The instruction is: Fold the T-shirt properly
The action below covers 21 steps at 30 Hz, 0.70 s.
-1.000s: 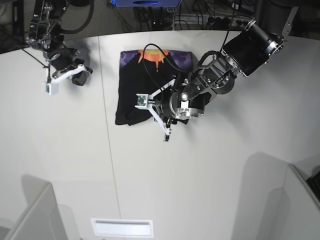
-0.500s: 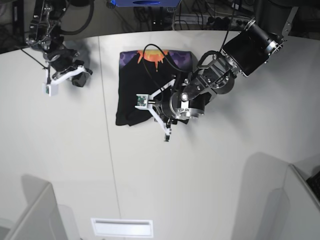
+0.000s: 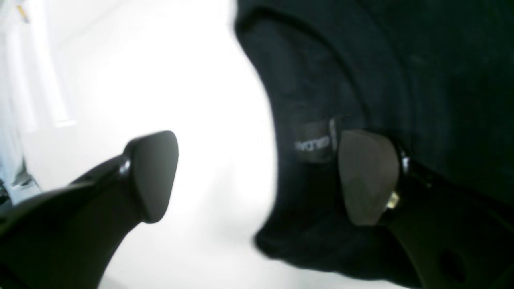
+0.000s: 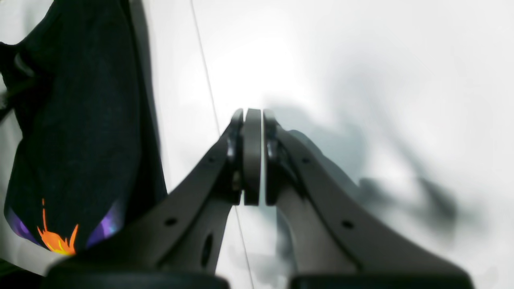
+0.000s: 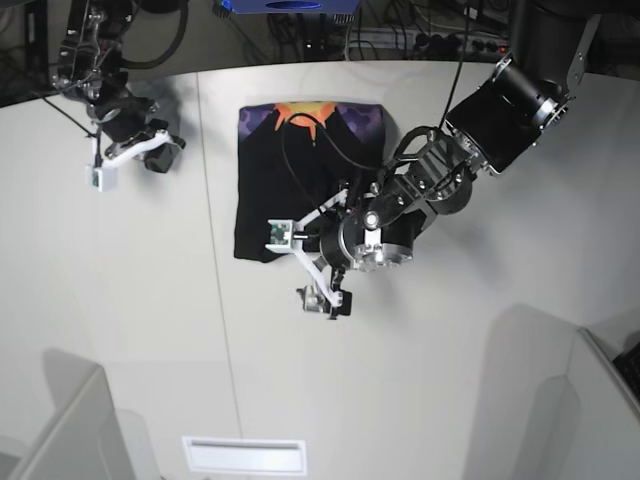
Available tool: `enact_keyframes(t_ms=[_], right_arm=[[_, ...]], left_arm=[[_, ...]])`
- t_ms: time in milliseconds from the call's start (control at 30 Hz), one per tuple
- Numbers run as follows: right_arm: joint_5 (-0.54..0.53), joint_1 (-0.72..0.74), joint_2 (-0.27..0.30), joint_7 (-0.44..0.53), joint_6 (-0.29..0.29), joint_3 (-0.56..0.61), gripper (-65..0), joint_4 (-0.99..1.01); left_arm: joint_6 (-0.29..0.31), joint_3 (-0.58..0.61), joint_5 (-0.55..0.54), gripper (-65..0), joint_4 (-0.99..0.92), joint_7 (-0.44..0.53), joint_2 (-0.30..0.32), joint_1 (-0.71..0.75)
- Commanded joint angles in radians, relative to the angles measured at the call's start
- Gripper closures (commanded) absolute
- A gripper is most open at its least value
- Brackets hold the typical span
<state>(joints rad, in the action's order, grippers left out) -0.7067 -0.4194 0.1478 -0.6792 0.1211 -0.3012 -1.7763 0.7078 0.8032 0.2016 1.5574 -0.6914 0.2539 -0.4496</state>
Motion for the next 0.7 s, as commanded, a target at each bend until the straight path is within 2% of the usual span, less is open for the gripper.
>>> enact_keyframes(t_ms=[0, 167, 200, 233, 267, 300, 400, 533, 567, 667], right_arm=[[-0.011, 0.001, 0.009, 0.019, 0.007, -0.006, 0.0, -0.018], [-0.009, -0.016, 0.016, 0.031, 0.007, -0.006, 0.0, -0.058], [-0.009, -0.023, 0.016, 0.046, 0.007, -0.006, 0.0, -0.078], [-0.008, -0.040, 0.017, 0.065, 0.007, -0.006, 0.0, -0.098], [-0.008, -0.051, 0.019, 0.080, 0.007, -0.005, 0.0, -0.115], [-0.008, -0.063, 0.022, 0.098, 0.007, -0.005, 0.0, -0.135], [-0.008, -0.091, 0.059, 0.131, 0.007, 0.001, 0.0, -0.170], [-0.008, -0.120, 0.089, 0.134, 0.007, -0.003, 0.0, -0.201], [-0.008, -0.128, 0.102, 0.134, 0.007, -0.003, 0.0, -0.201], [-0.008, -0.151, 0.131, 0.135, 0.009, -0.003, 0.0, -0.201]], left_arm=[[-0.010, -0.046, 0.003, -60.2, 0.045, 0.009, -0.003, -0.022], [-0.010, -0.250, 0.003, -59.6, 0.202, 0.008, -0.003, 0.064], [-0.010, -0.293, 0.003, -57.4, 0.236, 0.008, -0.003, 0.093], [-0.010, -0.338, 0.003, -52.5, 0.269, 0.009, -0.003, 0.125], [-0.010, -0.373, 0.003, -46.1, 0.297, 0.011, -0.003, 0.159], [-0.010, -0.413, 0.003, -36.4, 0.328, 0.012, -0.003, 0.193], [-0.010, -0.509, 0.003, -0.2, 0.394, 0.012, -0.003, 0.282], [-0.010, -0.658, 0.003, 0.0, 0.415, 0.032, -0.003, 0.369], [-0.010, -0.698, 0.003, 0.0, 0.415, 0.074, -0.003, 0.392], [-0.010, -0.822, 0.003, 0.0, 0.412, 0.281, 0.002, 0.489]])
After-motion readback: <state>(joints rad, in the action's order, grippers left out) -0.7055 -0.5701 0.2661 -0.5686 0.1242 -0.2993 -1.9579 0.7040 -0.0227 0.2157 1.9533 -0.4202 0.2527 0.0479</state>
